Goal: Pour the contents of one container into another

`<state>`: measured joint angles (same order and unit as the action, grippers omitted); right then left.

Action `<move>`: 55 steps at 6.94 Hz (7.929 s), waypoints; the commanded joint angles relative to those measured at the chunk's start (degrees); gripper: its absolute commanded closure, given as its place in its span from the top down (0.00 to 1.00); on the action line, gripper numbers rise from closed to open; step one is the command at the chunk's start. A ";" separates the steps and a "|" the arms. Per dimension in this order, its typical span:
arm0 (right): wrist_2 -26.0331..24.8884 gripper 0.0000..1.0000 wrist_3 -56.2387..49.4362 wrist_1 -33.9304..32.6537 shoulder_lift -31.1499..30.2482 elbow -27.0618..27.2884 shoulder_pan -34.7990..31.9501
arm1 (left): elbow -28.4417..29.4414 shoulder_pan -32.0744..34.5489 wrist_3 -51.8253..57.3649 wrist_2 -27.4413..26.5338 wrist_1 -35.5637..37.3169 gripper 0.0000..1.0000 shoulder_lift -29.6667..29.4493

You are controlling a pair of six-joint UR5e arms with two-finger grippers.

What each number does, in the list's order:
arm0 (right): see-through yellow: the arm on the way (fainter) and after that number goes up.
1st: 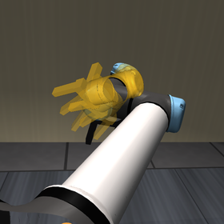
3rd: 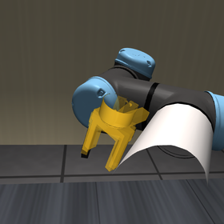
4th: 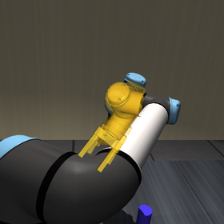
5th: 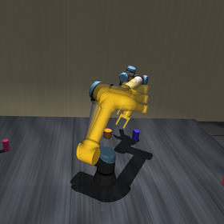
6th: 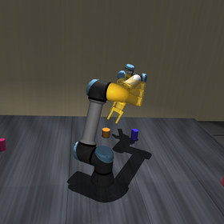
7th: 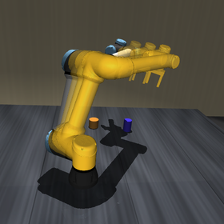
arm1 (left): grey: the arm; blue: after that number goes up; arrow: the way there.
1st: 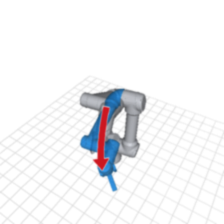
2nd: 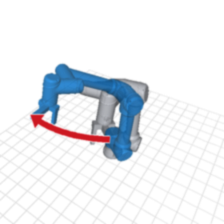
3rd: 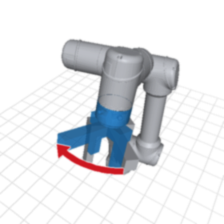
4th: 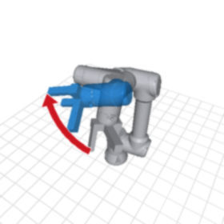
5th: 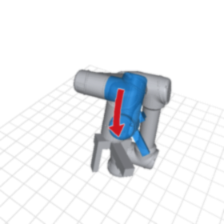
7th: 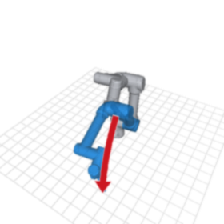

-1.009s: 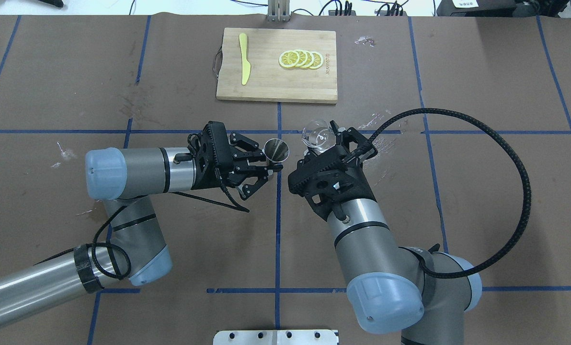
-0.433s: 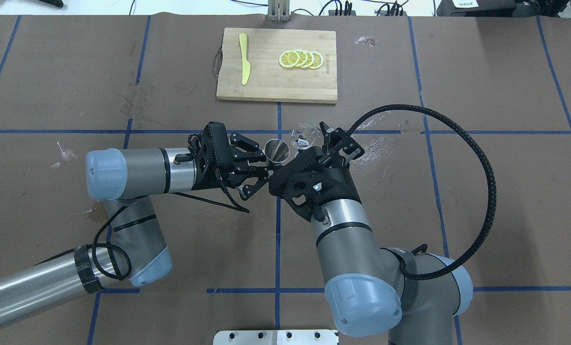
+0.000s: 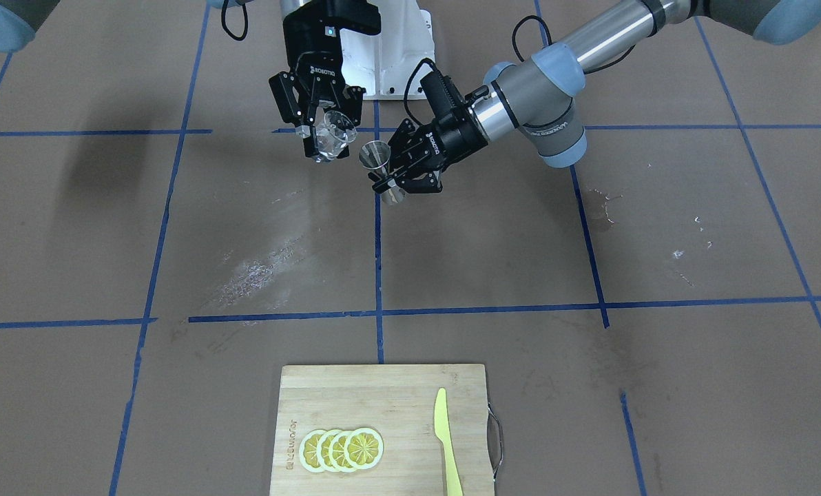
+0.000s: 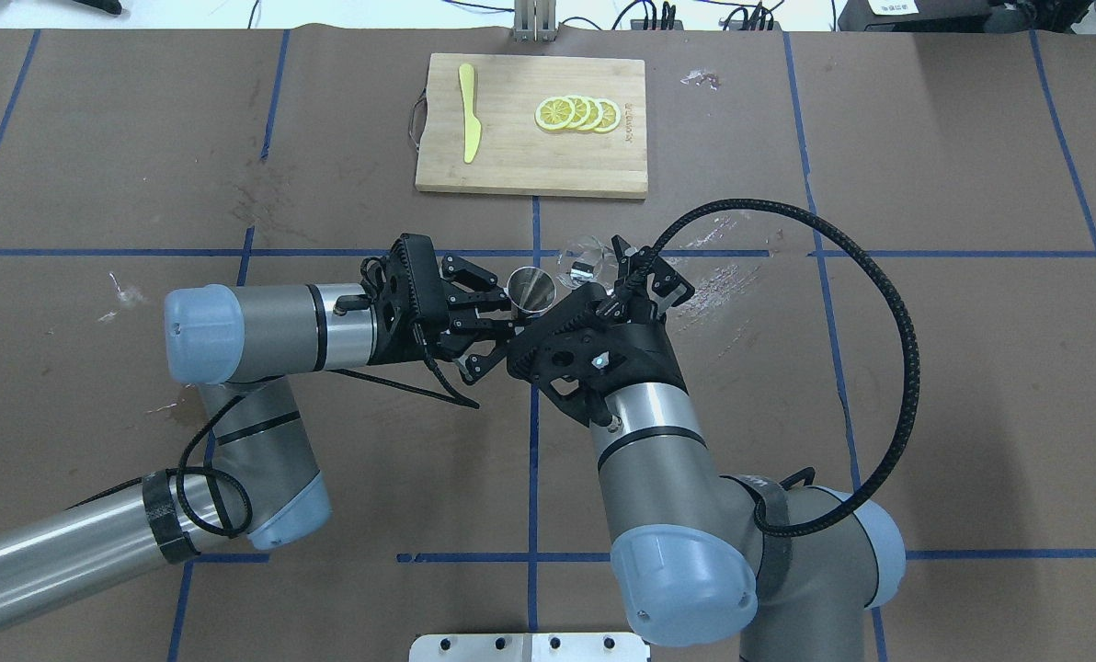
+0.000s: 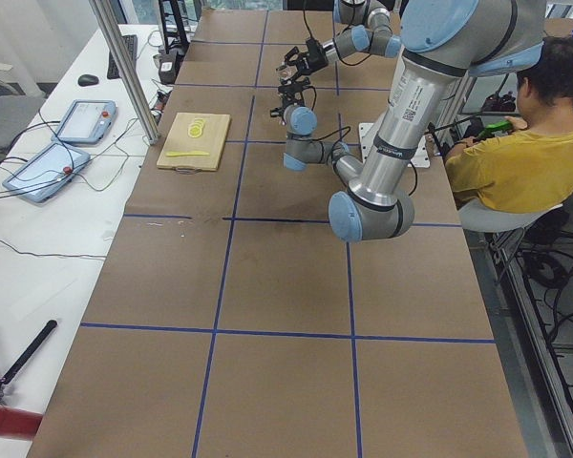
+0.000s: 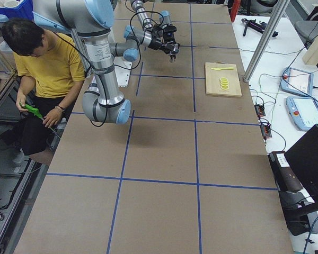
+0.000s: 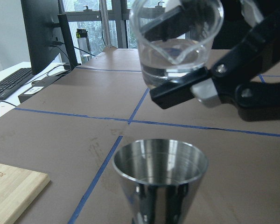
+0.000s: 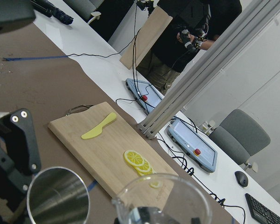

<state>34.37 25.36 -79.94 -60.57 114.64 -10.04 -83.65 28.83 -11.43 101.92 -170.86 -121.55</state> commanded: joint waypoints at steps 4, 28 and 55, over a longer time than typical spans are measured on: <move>-0.09 0.00 -3.03 -4.70 1.86 -0.11 0.02 | -0.02 0.00 0.00 0.03 -0.09 0.00 0.00; -5.19 0.00 -30.99 -11.82 5.29 -0.47 -0.07 | -0.29 0.00 0.00 0.12 -0.18 0.00 0.09; 17.75 0.00 5.05 16.92 -9.57 3.05 -11.85 | -13.12 7.73 -13.79 -7.49 -20.47 0.00 37.33</move>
<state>52.19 30.41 -63.09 -70.07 117.68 -21.89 -96.87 36.43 -23.90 98.70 -188.29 -87.81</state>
